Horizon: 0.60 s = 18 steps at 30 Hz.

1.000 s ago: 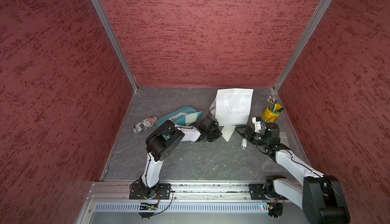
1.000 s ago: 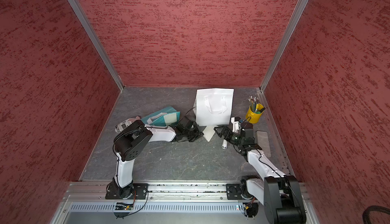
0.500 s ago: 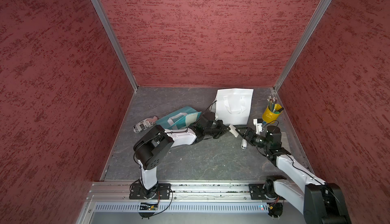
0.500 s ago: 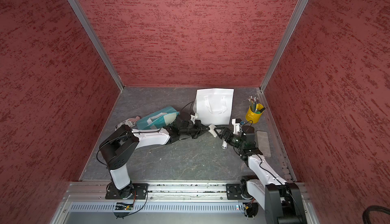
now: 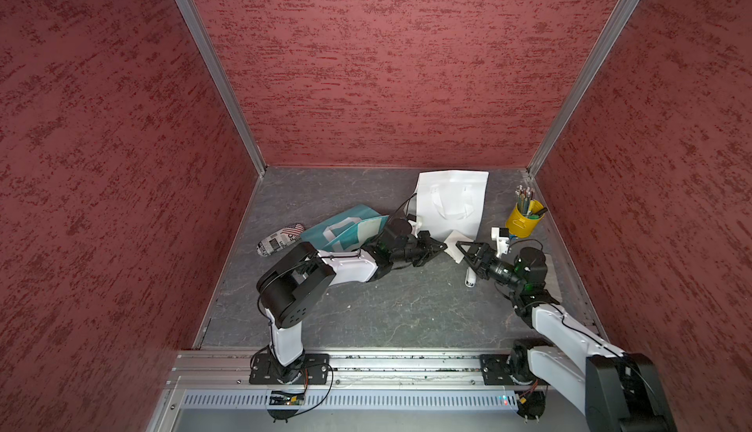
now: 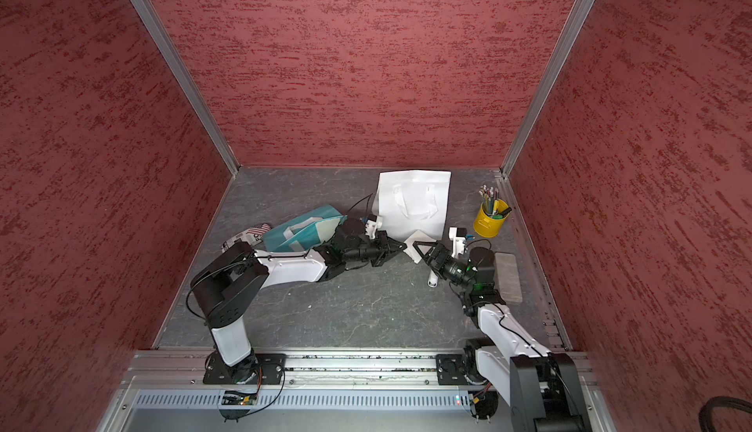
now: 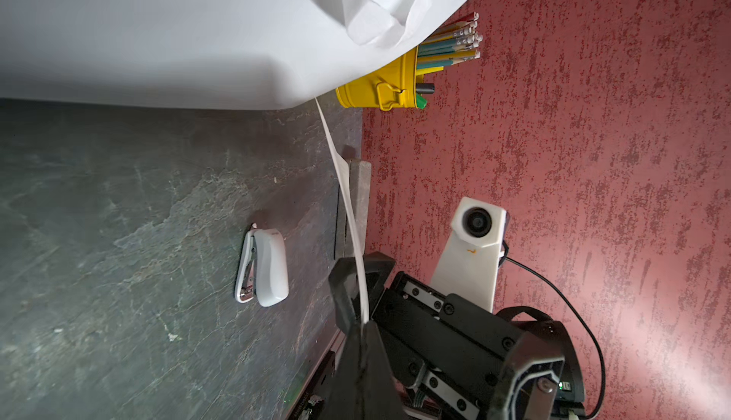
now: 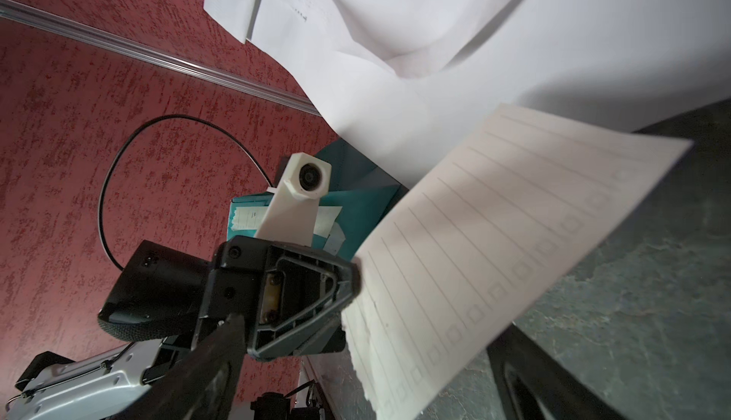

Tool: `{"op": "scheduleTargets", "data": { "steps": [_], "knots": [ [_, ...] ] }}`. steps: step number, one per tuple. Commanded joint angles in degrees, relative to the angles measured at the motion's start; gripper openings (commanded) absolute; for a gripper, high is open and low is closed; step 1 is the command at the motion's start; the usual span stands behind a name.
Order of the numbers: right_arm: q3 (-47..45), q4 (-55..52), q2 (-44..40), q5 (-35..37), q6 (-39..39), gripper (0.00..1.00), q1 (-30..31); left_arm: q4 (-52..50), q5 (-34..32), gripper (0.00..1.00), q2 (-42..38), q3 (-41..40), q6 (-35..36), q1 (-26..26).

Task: Staple the receipts to the bags
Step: Pick up the receipt from the center of the board.

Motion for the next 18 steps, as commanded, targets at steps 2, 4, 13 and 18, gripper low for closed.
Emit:
{"op": "scheduleTargets", "data": {
  "steps": [2, 4, 13, 18],
  "knots": [
    [2.5, 5.3, 1.1, -0.2, 0.6, 0.86, -0.4, 1.5, 0.8, 0.0, -0.8, -0.8, 1.2, -0.4],
    [3.1, 4.6, 1.1, 0.8, -0.2, 0.82, -0.4, 2.0, 0.7, 0.0, -0.7, -1.1, 1.2, -0.4],
    [4.2, 2.9, 2.7, 3.4, -1.8, 0.53, -0.4, 2.5, 1.4, 0.0, -0.4, -1.3, 1.2, -0.3],
    [5.6, 1.0, 3.5, 5.5, -3.9, 0.38, -0.5, 2.4, 1.5, 0.0, -0.2, -1.5, 1.5, -0.2]
  ]
}}
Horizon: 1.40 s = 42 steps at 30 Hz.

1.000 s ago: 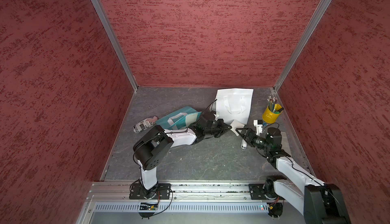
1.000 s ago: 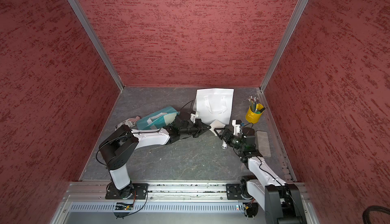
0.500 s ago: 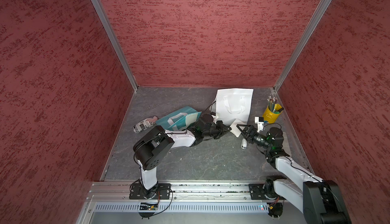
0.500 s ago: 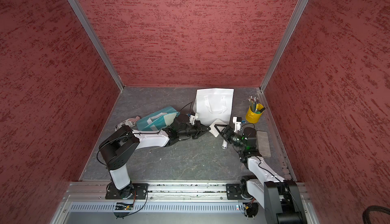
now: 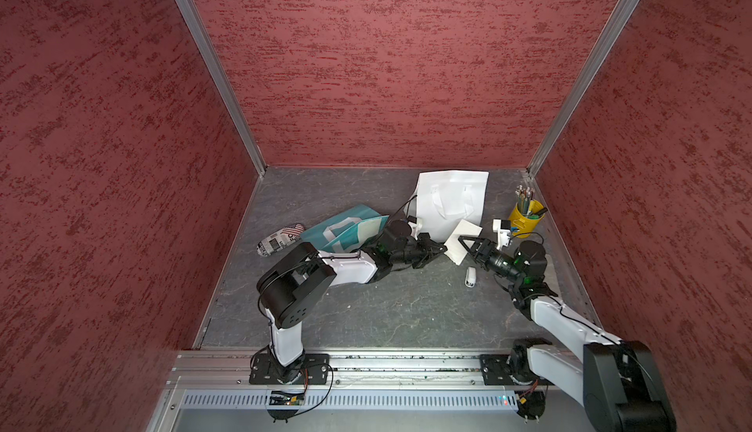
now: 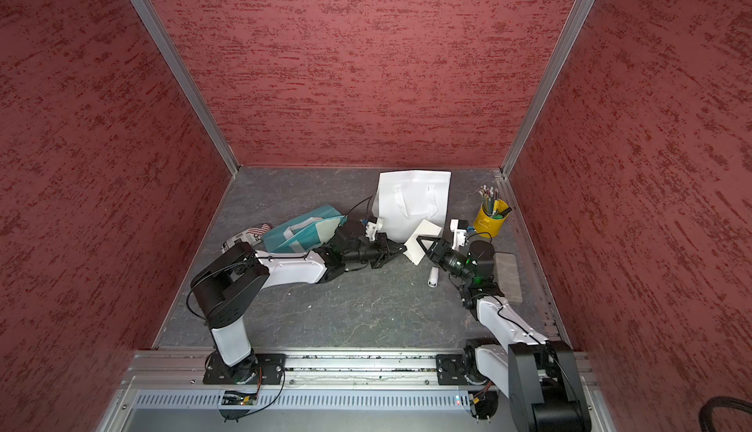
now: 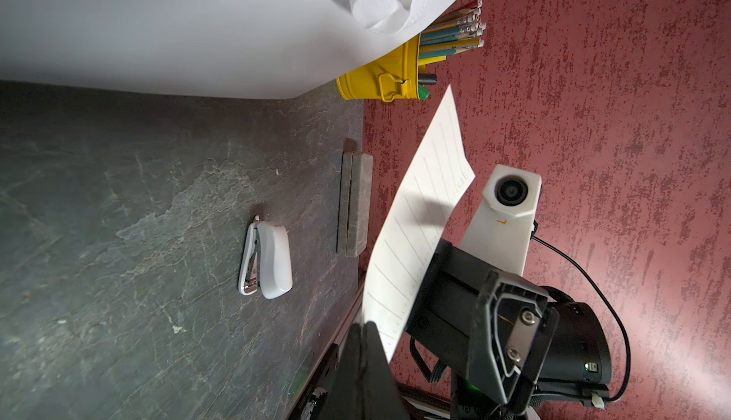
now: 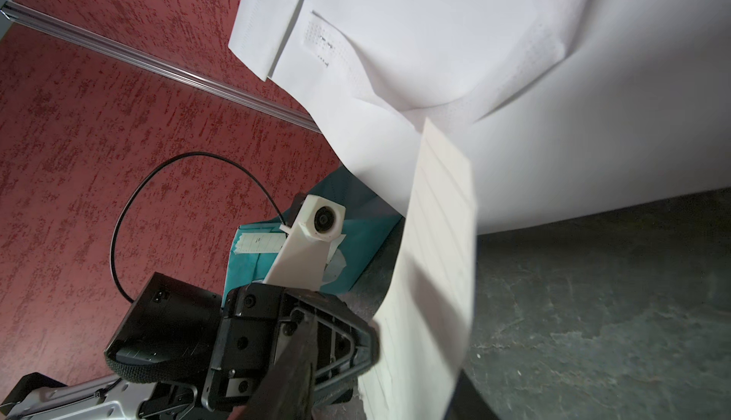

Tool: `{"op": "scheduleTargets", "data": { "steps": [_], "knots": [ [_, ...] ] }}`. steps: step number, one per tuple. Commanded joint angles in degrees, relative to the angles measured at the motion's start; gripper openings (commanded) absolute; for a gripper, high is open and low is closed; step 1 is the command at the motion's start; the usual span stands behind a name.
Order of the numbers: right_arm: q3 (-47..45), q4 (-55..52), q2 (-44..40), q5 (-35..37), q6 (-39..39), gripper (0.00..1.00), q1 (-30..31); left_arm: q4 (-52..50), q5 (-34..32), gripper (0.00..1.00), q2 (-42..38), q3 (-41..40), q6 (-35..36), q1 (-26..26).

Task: Staple the receipts to the bags
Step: Pick up the receipt from the center of the board, then hold the receipt from the takeout bag.

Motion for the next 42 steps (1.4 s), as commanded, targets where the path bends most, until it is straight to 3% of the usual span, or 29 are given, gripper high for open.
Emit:
{"op": "scheduleTargets", "data": {
  "steps": [1, 10, 13, 15, 17, 23, 30, 34, 39, 42],
  "knots": [
    [2.9, -1.3, 0.4, 3.0, -2.7, 0.35, -0.5, 1.5, 1.0, 0.0, -0.1, -0.7, 1.0, 0.0],
    [5.0, -4.3, 0.9, 3.1, -8.2, 0.0, -0.5, 2.0, 1.7, 0.0, 0.5, 0.0, 1.2, 0.1],
    [5.5, -5.9, 0.6, 2.8, -11.1, 0.0, -0.5, 1.5, 2.2, 0.03, 0.7, 0.4, 2.2, 0.3],
    [6.4, -8.0, 0.2, 2.9, -14.3, 0.0, -0.4, 0.5, 2.9, 0.2, 0.5, 1.0, 3.5, 0.5],
    [7.8, -10.8, -0.3, 3.1, -18.6, 0.0, -0.4, -1.6, 3.1, 0.49, -0.6, 2.0, 5.4, 0.8],
    [12.8, -18.7, -1.0, 6.3, -32.2, 0.0, -0.4, -18.4, 2.8, 0.98, -8.6, 9.5, 20.5, 0.9],
    [15.0, -14.0, 0.5, 3.7, -40.8, 0.0, -0.5, -40.2, -4.6, 1.0, -17.0, 24.1, 47.2, 1.0],
    [16.2, -7.4, 3.8, -1.3, -43.7, 0.0, -0.4, -45.3, -12.1, 1.0, -17.8, 30.6, 60.6, 3.6],
    [19.6, 0.3, 9.2, -7.0, -44.7, 0.0, -0.4, -45.2, -1.2, 0.98, -13.3, 37.2, 70.8, 11.9],
    [23.1, 1.5, 13.0, -10.0, -45.2, 0.0, -0.3, -49.7, 1.9, 0.95, -7.7, 43.6, 76.2, 14.9]
  ]
}}
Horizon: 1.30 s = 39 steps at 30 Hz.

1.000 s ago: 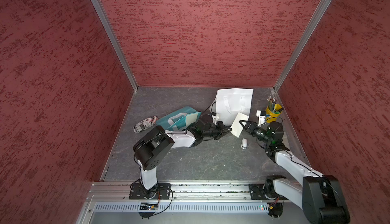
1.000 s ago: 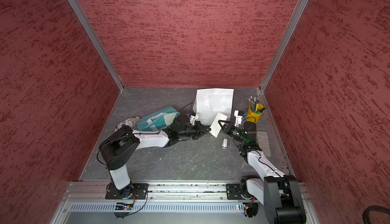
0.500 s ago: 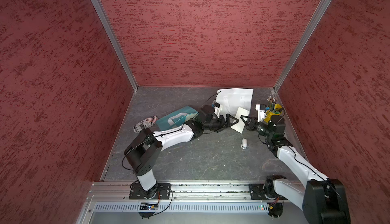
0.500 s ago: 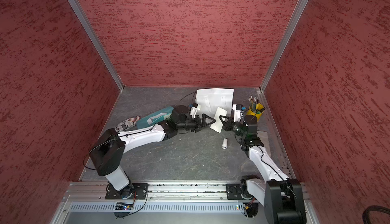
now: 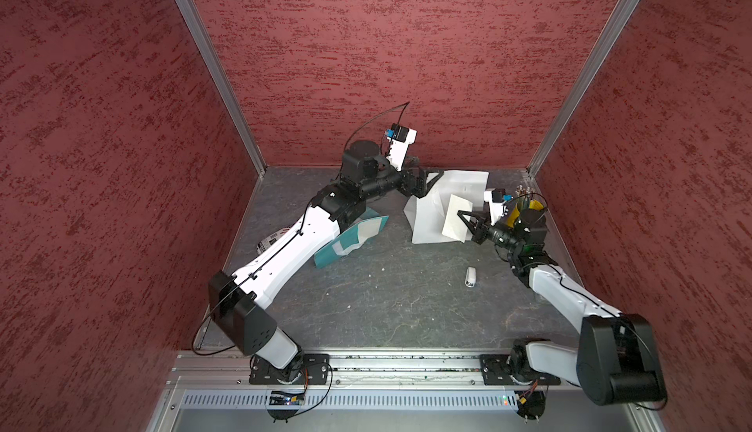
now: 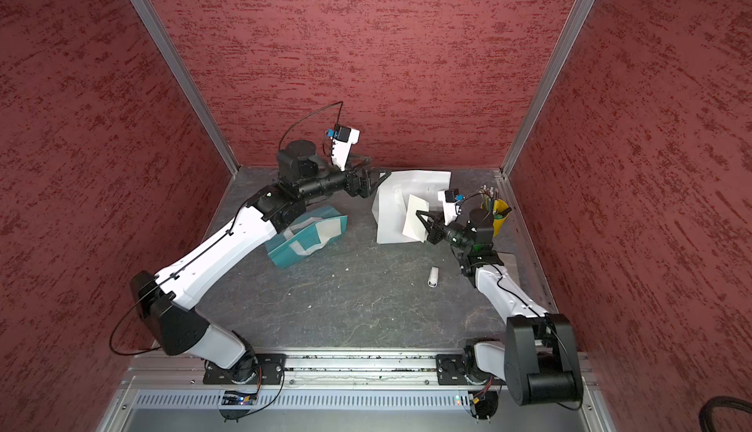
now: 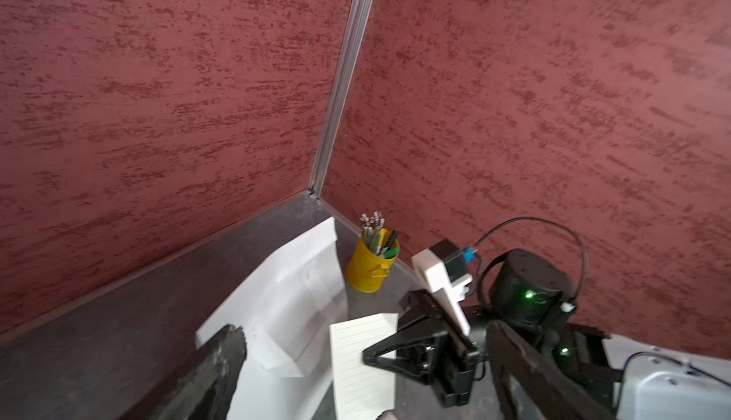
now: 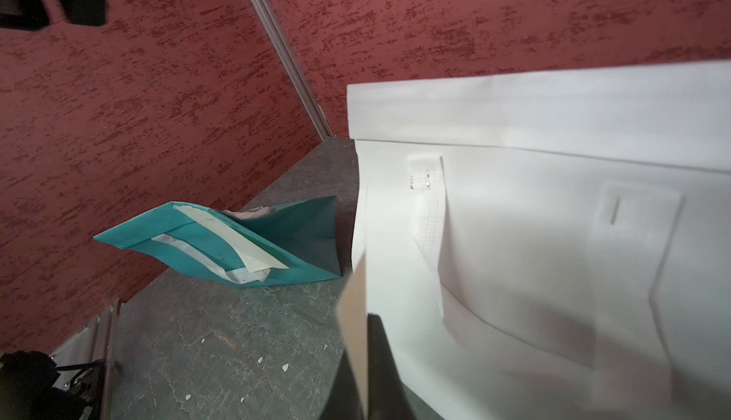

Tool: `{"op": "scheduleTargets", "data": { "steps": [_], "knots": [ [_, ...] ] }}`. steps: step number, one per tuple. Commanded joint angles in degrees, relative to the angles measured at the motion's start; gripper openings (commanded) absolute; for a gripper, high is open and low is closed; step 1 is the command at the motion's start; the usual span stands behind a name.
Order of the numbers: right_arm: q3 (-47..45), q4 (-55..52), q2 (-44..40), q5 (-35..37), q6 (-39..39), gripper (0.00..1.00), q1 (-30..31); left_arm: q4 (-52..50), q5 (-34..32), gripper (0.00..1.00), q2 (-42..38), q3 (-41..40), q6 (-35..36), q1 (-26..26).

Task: Staple the receipts to the bags
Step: Hold the receipt from the takeout bag.

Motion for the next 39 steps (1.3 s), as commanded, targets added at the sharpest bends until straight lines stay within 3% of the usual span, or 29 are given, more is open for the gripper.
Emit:
{"op": "scheduleTargets", "data": {
  "steps": [1, 13, 19, 23, 31, 39],
  "knots": [
    [4.5, 5.7, 3.2, -5.8, -2.3, 0.0, -0.1, -8.0, 4.6, 0.93, 6.6, 5.1, 11.2, 2.5],
    [14.9, 5.4, 16.2, -10.4, -3.0, 0.0, 0.5, -18.2, 18.0, 0.91, 21.4, 18.5, 23.1, 7.2],
    [16.5, 8.4, 20.0, -11.8, -1.6, 0.0, 1.1, -21.4, 25.4, 0.81, 25.6, 21.3, 24.2, 8.4],
    [18.1, 11.6, 22.8, -14.0, 1.3, 0.0, 2.0, -22.6, 25.3, 0.7, 26.9, 21.5, 25.1, 8.4],
    [20.9, 15.8, 27.4, -15.2, 6.4, 0.0, 3.5, -22.1, 24.2, 0.61, 27.8, 21.6, 25.3, 8.6],
    [22.0, 19.7, 30.5, -15.3, 12.3, 0.0, 3.7, -20.6, 24.6, 0.39, 28.1, 21.6, 25.1, 8.6]
  ]
}}
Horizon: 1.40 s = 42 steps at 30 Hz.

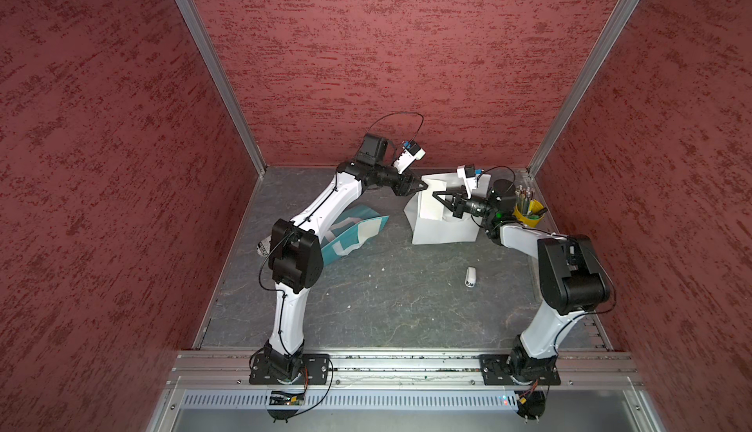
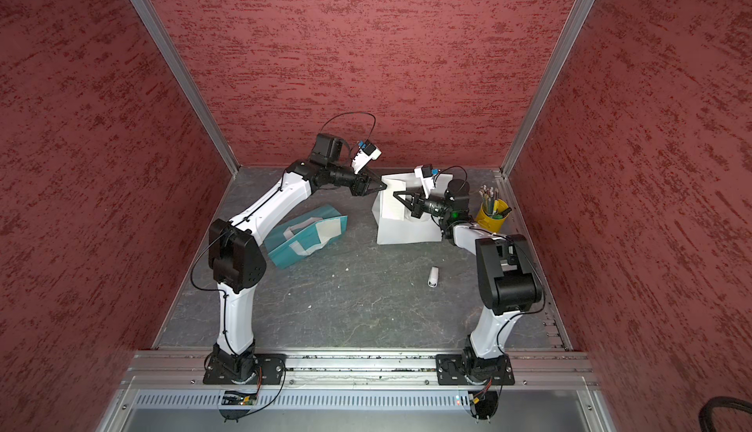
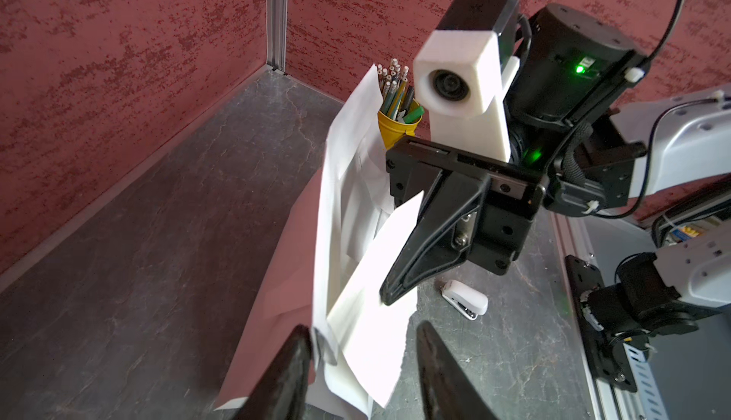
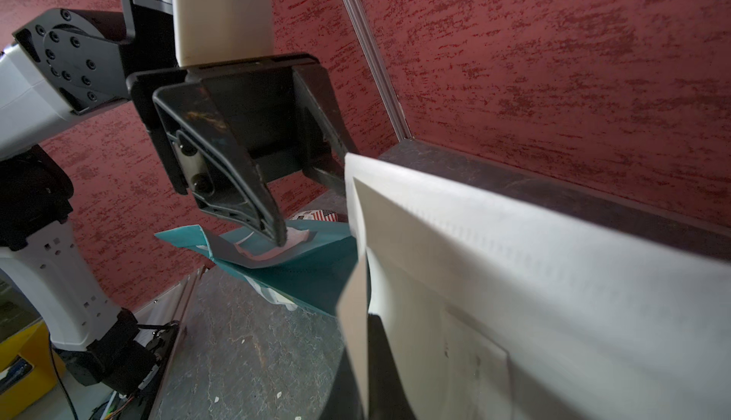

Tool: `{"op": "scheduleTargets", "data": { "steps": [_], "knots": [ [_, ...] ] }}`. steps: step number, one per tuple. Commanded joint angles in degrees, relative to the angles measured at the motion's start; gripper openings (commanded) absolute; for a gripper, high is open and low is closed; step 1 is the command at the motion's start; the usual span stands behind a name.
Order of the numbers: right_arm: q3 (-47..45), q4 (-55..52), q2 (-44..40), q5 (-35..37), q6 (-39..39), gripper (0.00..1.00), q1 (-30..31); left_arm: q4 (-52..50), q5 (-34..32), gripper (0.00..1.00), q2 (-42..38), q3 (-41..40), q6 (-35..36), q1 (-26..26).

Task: Staple the receipts to the bags
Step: Hold the receipt from the takeout bag.

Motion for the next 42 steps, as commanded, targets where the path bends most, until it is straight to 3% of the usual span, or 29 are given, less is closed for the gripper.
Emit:
{"op": "scheduleTargets", "data": {
  "steps": [1, 3, 11, 18, 30, 38, 40, 42],
  "knots": [
    [1.7, 4.0, 1.0, -0.8, 3.5, 0.0, 0.3, 1.4, 1.2, 0.35, 1.4, 1.1, 0.2, 0.3],
    [1.6, 4.9, 1.2, -0.8, 4.2, 0.0, 0.3, 1.6, 1.3, 0.31, 1.6, 1.1, 0.2, 0.4],
    [2.0, 7.1, 2.7, -0.7, 7.2, 0.0, 0.2, 2.4, 1.2, 0.31, 1.9, 1.3, 0.2, 0.4],
    [2.1, 8.2, 3.5, -0.5, 8.3, 0.0, 0.2, 3.9, 1.5, 0.22, 2.7, 1.7, -0.2, 0.2],
    [2.6, 10.4, 4.2, -0.2, 10.3, 0.0, 0.2, 3.9, 2.3, 0.22, 3.4, 2.8, -0.4, 0.2],
    [2.4, 10.6, 4.5, 0.2, 10.7, 0.0, 0.3, 4.0, 2.7, 0.06, 3.4, 2.8, -0.2, 0.1],
    [2.4, 10.8, 4.4, 0.6, 10.9, 0.05, 0.3, 4.0, 2.7, 0.02, 3.4, 2.8, -0.2, 0.1],
    [2.4, 10.6, 3.9, 1.3, 11.2, 0.31, 0.3, 3.9, 2.9, 0.0, 3.4, 2.8, 0.0, 0.2]
  ]
}}
